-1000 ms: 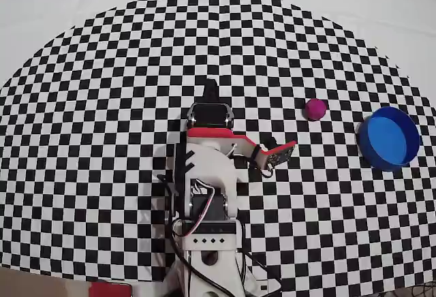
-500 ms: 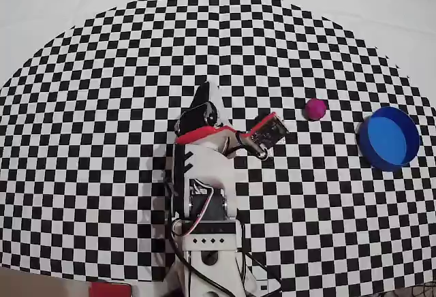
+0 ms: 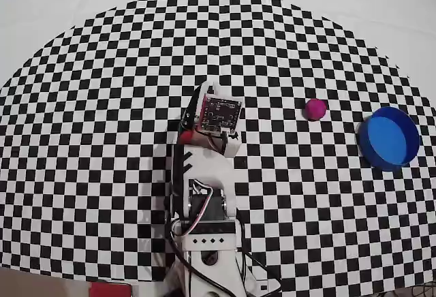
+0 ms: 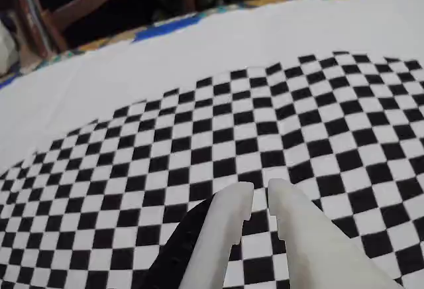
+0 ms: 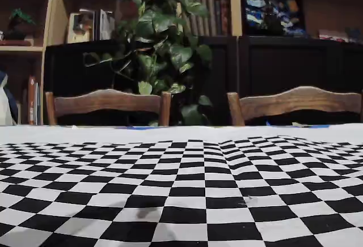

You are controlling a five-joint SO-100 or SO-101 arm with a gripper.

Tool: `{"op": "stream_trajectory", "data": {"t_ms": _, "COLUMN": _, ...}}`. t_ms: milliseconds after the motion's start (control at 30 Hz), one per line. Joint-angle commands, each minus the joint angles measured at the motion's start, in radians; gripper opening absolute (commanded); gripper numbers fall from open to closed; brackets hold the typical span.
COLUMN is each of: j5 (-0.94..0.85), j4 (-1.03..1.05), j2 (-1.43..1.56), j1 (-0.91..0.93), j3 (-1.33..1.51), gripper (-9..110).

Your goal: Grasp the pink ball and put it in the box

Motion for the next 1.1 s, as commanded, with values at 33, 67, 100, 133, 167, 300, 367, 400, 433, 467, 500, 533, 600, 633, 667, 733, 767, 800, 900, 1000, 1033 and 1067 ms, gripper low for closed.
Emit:
{"op": "stream_trajectory", "data": {"t_ms": 33, "j5": -0.101, "j4": -0.038, "j2": 0.005, "j1": 0.000, "j3": 0.006, "gripper": 0}}
{"op": "stream_trajectory", "data": {"t_ms": 67, "j5": -0.101, "j4": -0.044, "j2": 0.003, "j1": -0.002, "j3": 0.006, "gripper": 0}}
{"op": "stream_trajectory", "data": {"t_ms": 100, "j5": -0.114, "j4": -0.046, "j2": 0.003, "j1": -0.002, "j3": 0.006, "gripper": 0}}
{"op": "stream_trajectory", "data": {"t_ms": 133, "j5": -0.129, "j4": -0.046, "j2": -0.002, "j1": -0.002, "j3": 0.006, "gripper": 0}}
{"op": "stream_trajectory", "data": {"t_ms": 167, "j5": -0.137, "j4": -0.046, "j2": -0.005, "j1": 0.000, "j3": 0.006, "gripper": 0}}
{"op": "stream_trajectory", "data": {"t_ms": 300, "j5": -0.172, "j4": -0.055, "j2": -0.018, "j1": 0.006, "j3": 0.006, "gripper": 0}}
{"op": "stream_trajectory", "data": {"t_ms": 367, "j5": -0.176, "j4": -0.064, "j2": -0.020, "j1": 0.005, "j3": 0.006, "gripper": 0}}
{"op": "stream_trajectory", "data": {"t_ms": 400, "j5": -0.192, "j4": -0.064, "j2": -0.021, "j1": 0.005, "j3": 0.006, "gripper": 0}}
{"op": "stream_trajectory", "data": {"t_ms": 433, "j5": -0.195, "j4": -0.069, "j2": -0.021, "j1": 0.006, "j3": 0.006, "gripper": 0}}
{"op": "stream_trajectory", "data": {"t_ms": 467, "j5": -0.199, "j4": -0.077, "j2": -0.025, "j1": 0.006, "j3": 0.006, "gripper": 0}}
{"op": "stream_trajectory", "data": {"t_ms": 500, "j5": -0.201, "j4": -0.080, "j2": -0.025, "j1": 0.006, "j3": 0.006, "gripper": 0}}
{"op": "stream_trajectory", "data": {"t_ms": 533, "j5": -0.201, "j4": -0.083, "j2": -0.025, "j1": 0.006, "j3": 0.006, "gripper": 0}}
{"op": "stream_trajectory", "data": {"t_ms": 600, "j5": -0.201, "j4": -0.084, "j2": -0.023, "j1": 0.005, "j3": 0.006, "gripper": 0}}
{"op": "stream_trajectory", "data": {"t_ms": 633, "j5": -0.201, "j4": -0.084, "j2": -0.025, "j1": 0.006, "j3": 0.006, "gripper": 0}}
{"op": "stream_trajectory", "data": {"t_ms": 667, "j5": -0.201, "j4": -0.084, "j2": -0.025, "j1": 0.006, "j3": 0.006, "gripper": 0}}
{"op": "stream_trajectory", "data": {"t_ms": 733, "j5": -0.201, "j4": -0.086, "j2": -0.021, "j1": 0.006, "j3": 0.006, "gripper": 0}}
{"op": "stream_trajectory", "data": {"t_ms": 767, "j5": -0.201, "j4": -0.089, "j2": -0.018, "j1": 0.008, "j3": 0.006, "gripper": 0}}
{"op": "stream_trajectory", "data": {"t_ms": 800, "j5": -0.201, "j4": -0.089, "j2": -0.018, "j1": 0.008, "j3": 0.006, "gripper": 0}}
{"op": "stream_trajectory", "data": {"t_ms": 900, "j5": -0.201, "j4": -0.089, "j2": -0.028, "j1": 0.006, "j3": 0.006, "gripper": 1}}
{"op": "stream_trajectory", "data": {"t_ms": 1000, "j5": -0.201, "j4": -0.091, "j2": -0.031, "j1": 0.005, "j3": 0.006, "gripper": 1}}
{"op": "stream_trajectory", "data": {"t_ms": 1033, "j5": -0.201, "j4": -0.092, "j2": -0.032, "j1": 0.005, "j3": 0.006, "gripper": 3}}
{"op": "stream_trajectory", "data": {"t_ms": 1067, "j5": -0.201, "j4": -0.092, "j2": -0.037, "j1": 0.008, "j3": 0.006, "gripper": 4}}
